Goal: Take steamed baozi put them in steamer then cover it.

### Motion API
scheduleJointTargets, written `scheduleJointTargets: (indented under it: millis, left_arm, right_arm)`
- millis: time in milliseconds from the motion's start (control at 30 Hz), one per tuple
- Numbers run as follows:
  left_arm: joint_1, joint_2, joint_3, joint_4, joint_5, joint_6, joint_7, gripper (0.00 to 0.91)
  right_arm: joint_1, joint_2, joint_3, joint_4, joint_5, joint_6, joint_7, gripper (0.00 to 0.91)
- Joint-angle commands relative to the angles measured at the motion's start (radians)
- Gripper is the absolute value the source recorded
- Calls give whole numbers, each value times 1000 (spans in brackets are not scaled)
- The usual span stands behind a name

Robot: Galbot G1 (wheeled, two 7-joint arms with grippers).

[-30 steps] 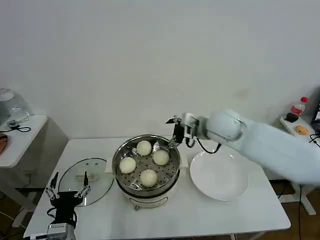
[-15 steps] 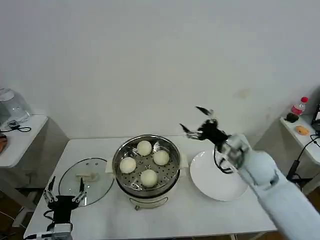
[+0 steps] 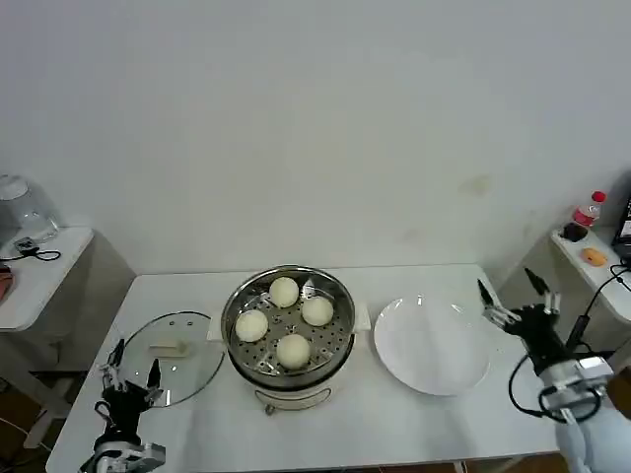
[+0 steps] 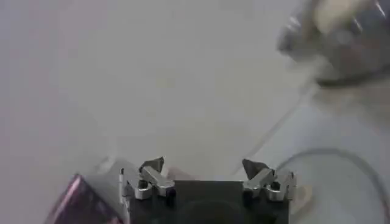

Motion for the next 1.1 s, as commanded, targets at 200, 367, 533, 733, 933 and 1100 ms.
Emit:
scheduleJointTargets:
  millis: [200, 367, 533, 733, 933, 1100]
  left_arm:
    - [-247, 121, 51, 394, 418, -22, 26, 907]
    - [-283, 135, 72, 431, 432, -25, 23, 907]
    - [-315, 144, 92, 457, 440, -28, 19, 907]
    - [-343, 148, 115, 479, 445, -29, 19, 907]
    - [-382, 146, 135, 513, 451, -30, 18, 907]
    - [-424, 148, 140, 558, 441, -29, 18, 907]
  right_arm:
    - [-157, 86, 126, 28, 31, 32, -10, 907]
    - [-164, 91, 129, 38, 40, 28, -8, 907]
    - [-178, 99, 128, 40, 40, 35, -8, 907]
    - [-185, 106, 132, 44, 42, 38, -8, 907]
    - [-192, 111, 140, 46, 45, 42, -10, 907]
    - [-197, 117, 150, 43, 46, 45, -12, 907]
